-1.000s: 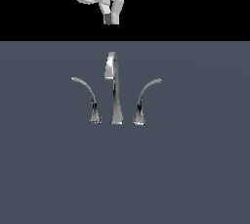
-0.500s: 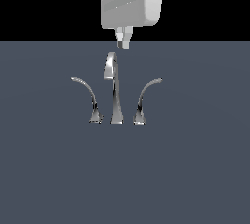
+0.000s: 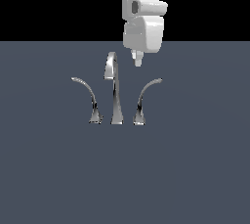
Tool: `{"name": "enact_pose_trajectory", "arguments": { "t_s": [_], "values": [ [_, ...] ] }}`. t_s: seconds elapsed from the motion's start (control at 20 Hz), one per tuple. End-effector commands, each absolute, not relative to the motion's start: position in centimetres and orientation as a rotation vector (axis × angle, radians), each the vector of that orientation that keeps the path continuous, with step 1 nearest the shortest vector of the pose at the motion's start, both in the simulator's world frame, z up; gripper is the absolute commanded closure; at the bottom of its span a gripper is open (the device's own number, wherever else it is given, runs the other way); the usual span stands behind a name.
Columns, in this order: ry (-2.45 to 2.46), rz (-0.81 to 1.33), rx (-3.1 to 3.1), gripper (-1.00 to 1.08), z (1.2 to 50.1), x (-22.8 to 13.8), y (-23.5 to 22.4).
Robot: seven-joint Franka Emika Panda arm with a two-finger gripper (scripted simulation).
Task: Turn on the faucet by rotating a designated handle.
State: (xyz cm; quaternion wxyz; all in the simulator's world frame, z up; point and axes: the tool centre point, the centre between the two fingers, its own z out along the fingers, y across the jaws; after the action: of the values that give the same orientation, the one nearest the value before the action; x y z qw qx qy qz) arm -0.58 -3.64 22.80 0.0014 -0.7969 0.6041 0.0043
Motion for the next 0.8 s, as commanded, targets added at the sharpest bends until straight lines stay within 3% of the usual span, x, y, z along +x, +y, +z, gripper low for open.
{"name": "enact_pose_trajectory", "arguments": {
  "t_s": [0.0, 0.75],
  "values": [
    [1.991, 0.009, -2.428, 1.08, 21.5, 0.4, -4.9],
    [2.300, -0.001, -2.142, 1.08, 17.0, 3.1, -10.1]
  ]
}}
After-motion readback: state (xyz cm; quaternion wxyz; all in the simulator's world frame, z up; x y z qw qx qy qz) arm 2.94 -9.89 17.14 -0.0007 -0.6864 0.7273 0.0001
